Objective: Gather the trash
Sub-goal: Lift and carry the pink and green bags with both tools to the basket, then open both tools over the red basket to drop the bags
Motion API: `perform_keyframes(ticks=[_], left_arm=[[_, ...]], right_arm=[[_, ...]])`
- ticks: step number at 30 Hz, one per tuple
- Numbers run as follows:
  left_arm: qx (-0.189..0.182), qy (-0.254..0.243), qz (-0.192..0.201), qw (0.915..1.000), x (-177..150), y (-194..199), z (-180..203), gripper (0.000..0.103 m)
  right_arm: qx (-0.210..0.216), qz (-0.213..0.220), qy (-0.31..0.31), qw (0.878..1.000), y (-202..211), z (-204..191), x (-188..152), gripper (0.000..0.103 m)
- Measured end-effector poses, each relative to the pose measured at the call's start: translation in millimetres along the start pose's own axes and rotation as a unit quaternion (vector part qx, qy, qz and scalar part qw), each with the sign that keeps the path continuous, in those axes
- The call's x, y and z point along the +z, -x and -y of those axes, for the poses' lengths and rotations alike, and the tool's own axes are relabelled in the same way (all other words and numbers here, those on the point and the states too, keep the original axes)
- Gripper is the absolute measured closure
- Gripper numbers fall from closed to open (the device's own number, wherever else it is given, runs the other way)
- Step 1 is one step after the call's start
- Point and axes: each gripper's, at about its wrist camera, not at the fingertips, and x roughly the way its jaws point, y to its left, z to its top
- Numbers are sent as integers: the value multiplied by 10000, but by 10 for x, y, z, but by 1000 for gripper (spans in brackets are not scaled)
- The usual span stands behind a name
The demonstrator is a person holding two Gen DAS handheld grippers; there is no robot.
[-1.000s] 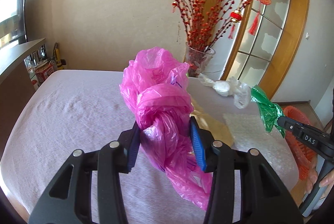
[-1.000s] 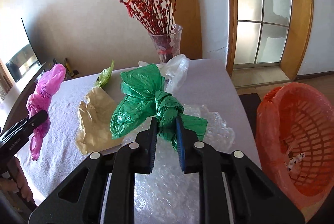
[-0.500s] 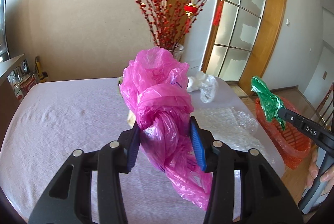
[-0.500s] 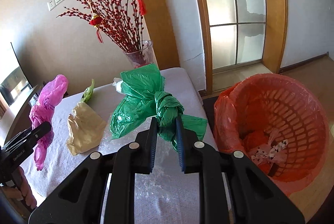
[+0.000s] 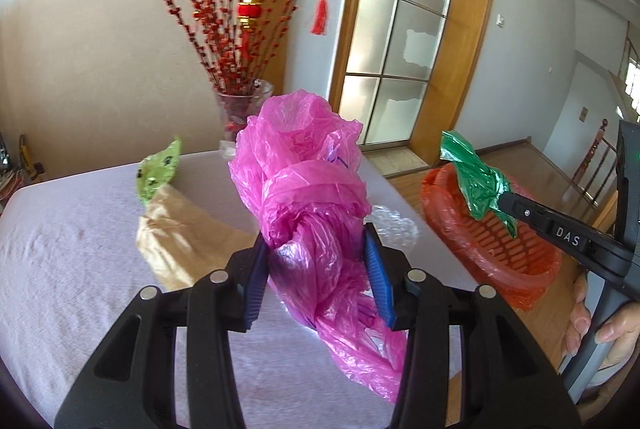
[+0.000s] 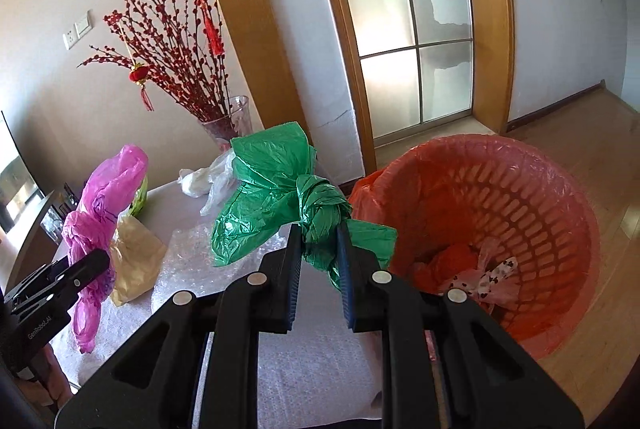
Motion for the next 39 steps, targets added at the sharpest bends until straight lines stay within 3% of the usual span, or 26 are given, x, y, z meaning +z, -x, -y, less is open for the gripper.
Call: perform_keyframes(ticks=[16,26,39], left_arm=[[-930,-355,-105,9950,93,-374,774,59],[-1429,-614,-212,9876,138,-626,1273,59],[-1935,-840,-470,9764,192,-965,1791,59]], right_arm=[[-491,399,-514,9967,277,577,67,85],[-781,703,-982,9896,455,1028,116,85],[-843,952,-1650,9781,540,1474,197,85]])
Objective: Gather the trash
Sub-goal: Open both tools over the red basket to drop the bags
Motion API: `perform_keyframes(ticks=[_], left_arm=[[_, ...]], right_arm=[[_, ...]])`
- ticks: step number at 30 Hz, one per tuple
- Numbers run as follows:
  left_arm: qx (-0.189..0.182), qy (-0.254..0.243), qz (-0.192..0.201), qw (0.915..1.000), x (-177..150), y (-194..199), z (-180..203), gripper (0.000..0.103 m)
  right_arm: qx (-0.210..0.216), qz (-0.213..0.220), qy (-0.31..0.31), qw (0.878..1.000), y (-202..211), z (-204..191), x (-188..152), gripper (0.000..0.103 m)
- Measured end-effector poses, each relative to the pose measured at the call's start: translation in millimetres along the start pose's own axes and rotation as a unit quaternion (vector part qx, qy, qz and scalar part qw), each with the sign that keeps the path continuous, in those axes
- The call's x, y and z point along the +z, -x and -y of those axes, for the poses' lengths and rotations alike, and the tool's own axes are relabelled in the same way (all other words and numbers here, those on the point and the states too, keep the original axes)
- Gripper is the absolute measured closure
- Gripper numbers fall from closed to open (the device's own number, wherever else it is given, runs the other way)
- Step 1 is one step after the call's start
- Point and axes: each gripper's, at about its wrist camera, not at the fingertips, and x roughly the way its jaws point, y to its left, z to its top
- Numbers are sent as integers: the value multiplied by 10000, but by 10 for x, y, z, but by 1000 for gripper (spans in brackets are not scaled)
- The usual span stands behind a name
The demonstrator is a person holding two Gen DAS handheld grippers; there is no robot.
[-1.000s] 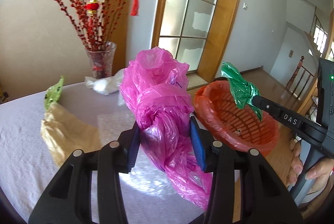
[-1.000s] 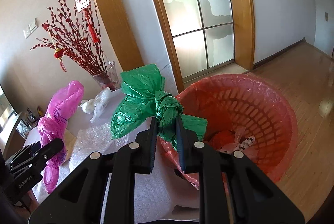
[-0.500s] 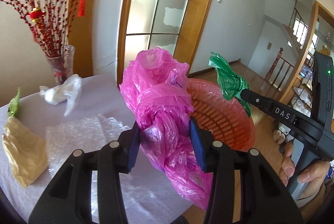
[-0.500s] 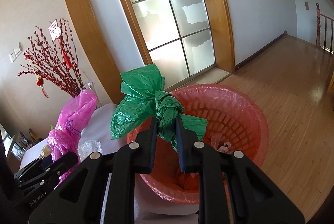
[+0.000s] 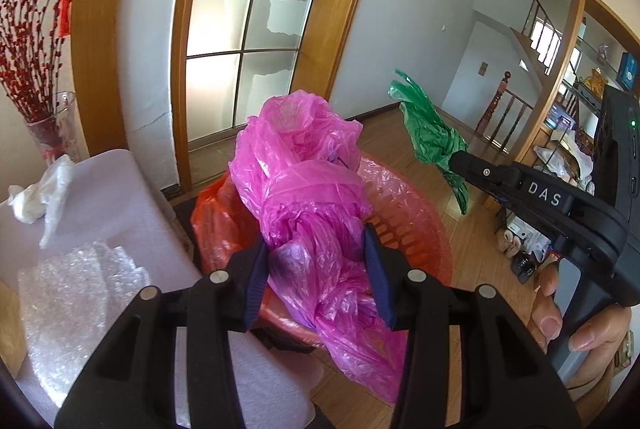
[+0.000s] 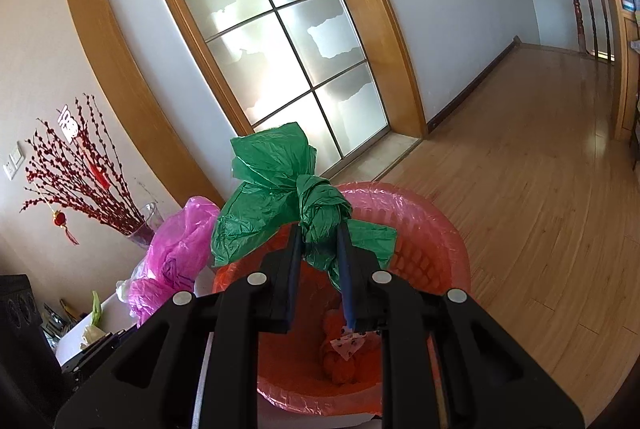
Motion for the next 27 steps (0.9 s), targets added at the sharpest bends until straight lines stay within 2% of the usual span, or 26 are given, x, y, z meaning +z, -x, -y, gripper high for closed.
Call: perform_keyframes(ticks=[5,7,9,11,14,21,27], left_arm=[[-109,-113,-114,9998,15,-178,114,58],[-114,-109,-231,9996,-13,-265,127,53],[-84,-23,-305,9995,-42,-308,83,41],[-42,68,-334,9994,-85,-295,23,39],[80,163,-359,9992,-129,-224,-99,38],[723,301,-107,9969,-253,186,-331,37],[1453,409,127,9885,-375,626,-581,32]], right_arm=[[29,17,-163,9999,-54,90,62,85],[82,-61,-235,9997,-109,143,73,82],[131,-165,-351,9992,-161,201,62,67],[134,-188,-464,9987,-154,271,31,59],[30,-203,-481,9986,-123,331,-29,59],[-102,-300,-62,9995,-86,186,-138,59],[392,-623,676,9950,-91,-308,-338,59]])
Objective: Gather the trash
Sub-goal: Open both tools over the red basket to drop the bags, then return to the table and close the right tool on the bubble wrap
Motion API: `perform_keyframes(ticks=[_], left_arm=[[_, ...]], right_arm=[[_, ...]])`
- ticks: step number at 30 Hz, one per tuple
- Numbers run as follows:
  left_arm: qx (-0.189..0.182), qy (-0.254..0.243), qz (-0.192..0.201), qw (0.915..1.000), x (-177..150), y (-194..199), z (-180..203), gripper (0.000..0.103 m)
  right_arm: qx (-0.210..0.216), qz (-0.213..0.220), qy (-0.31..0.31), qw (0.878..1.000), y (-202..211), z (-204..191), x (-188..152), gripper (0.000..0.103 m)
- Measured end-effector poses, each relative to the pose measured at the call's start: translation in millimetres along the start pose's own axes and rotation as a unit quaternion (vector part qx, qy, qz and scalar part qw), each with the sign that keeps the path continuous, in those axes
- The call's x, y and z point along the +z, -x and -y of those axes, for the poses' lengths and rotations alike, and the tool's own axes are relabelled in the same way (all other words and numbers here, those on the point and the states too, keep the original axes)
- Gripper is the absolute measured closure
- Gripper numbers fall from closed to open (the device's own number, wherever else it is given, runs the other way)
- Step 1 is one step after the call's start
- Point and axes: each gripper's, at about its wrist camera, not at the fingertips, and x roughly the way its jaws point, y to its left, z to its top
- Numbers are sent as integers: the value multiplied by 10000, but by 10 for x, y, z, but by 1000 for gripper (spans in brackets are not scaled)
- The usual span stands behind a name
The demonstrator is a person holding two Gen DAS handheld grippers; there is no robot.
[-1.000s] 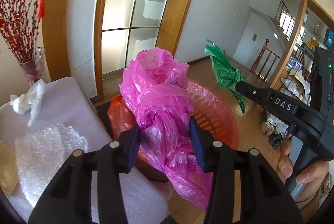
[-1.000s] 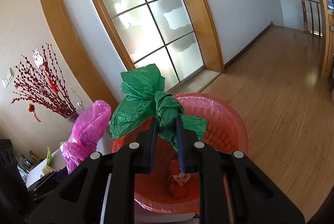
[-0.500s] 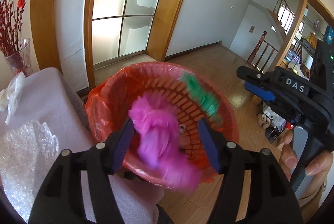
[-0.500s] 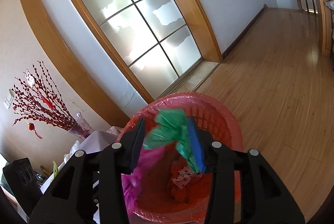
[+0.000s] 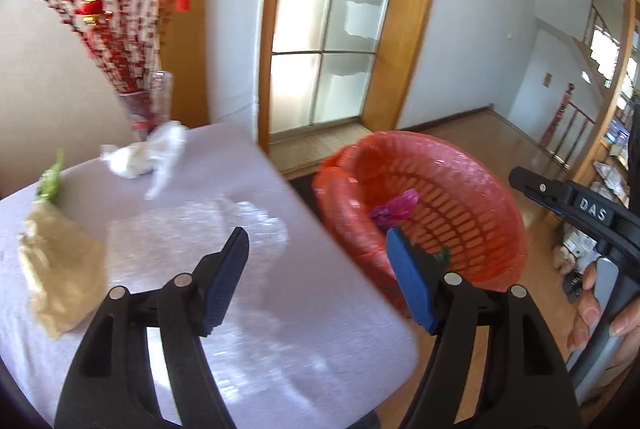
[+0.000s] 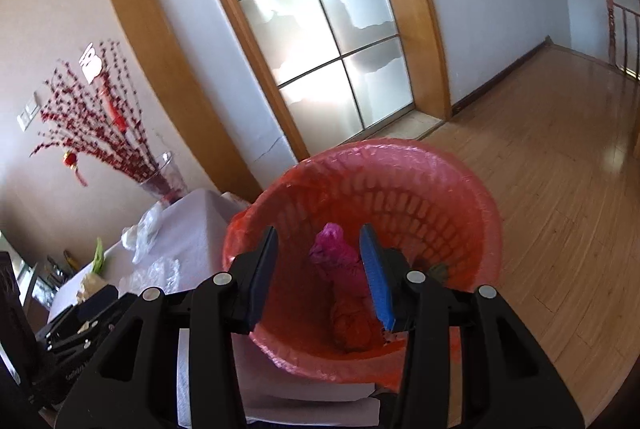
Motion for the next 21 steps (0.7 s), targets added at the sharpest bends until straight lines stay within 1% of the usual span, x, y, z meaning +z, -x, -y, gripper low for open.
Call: perform_keyframes(ticks=[3,5,7,10,13,17,21], left_arm=[[411,135,131,9990,-31,193,-263,32],[740,238,224,9967,-66,323,-468,32],[981,373,294,9940,-103,443,-648,32],[1371,700,360,9874,-178,630,-1011,32],[1749,1004,412,9786,-242,791,-1348,32],[2097,1380,508,9666,-323,997,-1734,32],[2266,1624,582,9586,-359,1132,-1945,32]], right_arm=[[320,-168,367,9987,-52,-325,-85,59],[533,-285,584,9965,-89,-542,-149,59],[708,-383,788,9936,-110,-730,-211,59],[957,-518,1148,9874,-142,-1045,-335,59],[1205,-630,1387,9810,-198,-1328,-427,59],[1473,-802,1685,9713,-308,-1677,-585,59],[1554,-968,1955,9635,-409,-1940,-747,59]])
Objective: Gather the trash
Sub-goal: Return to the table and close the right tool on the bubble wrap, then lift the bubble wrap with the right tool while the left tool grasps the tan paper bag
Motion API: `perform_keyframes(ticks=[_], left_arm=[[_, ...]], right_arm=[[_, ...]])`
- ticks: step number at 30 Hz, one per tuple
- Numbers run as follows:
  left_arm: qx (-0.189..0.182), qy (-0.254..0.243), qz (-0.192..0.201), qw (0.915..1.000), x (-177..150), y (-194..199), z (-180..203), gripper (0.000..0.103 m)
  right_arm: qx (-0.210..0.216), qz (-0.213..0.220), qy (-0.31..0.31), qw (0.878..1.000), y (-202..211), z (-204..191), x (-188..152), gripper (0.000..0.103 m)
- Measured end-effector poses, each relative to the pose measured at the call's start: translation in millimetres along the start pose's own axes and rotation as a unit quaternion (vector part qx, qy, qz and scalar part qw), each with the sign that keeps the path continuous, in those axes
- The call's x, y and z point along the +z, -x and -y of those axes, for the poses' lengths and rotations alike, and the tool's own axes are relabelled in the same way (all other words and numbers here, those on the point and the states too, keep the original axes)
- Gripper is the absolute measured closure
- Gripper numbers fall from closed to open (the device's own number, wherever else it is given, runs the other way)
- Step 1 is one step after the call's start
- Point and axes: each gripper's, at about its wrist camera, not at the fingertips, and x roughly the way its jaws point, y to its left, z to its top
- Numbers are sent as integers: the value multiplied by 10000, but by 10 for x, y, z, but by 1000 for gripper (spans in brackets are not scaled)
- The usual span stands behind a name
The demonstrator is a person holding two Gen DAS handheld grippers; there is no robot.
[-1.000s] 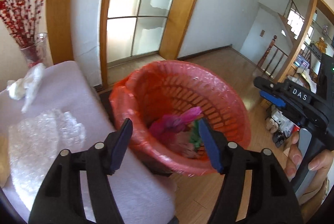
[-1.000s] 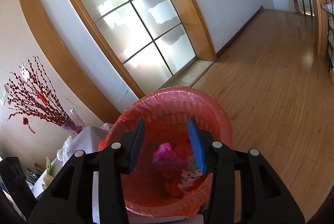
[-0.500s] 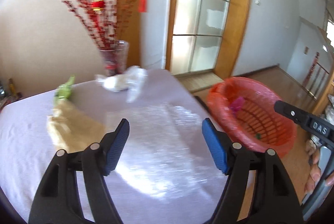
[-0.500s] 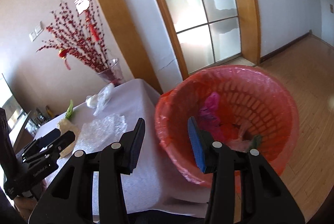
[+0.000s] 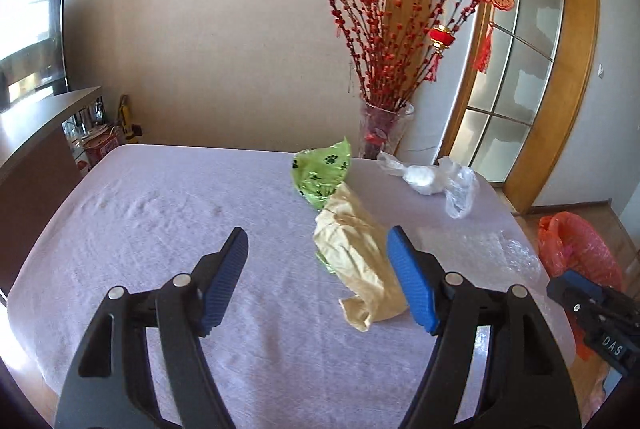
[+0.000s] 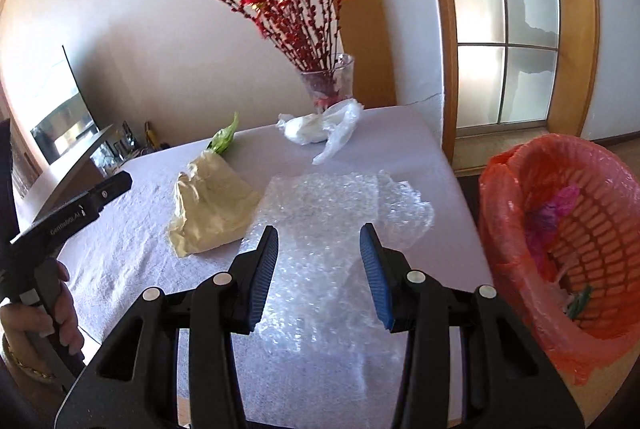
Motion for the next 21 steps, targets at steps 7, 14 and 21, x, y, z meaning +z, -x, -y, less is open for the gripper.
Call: perform_keyframes(ticks=[7,14,21], left_arm=[[-17,112,-78,9999,-17,-22,-138,32],[-170,37,-300,9994,-76,-161,-84,32],[-322,17,-606,9976,-110,-380,45,32]], right_arm=[[-221,-289,284,9989,-304,-179,-85,38],[-406,-732,471,9954,-487,-167,-276,44],[-228,-807,373,9958,-402,-85,-360,81]])
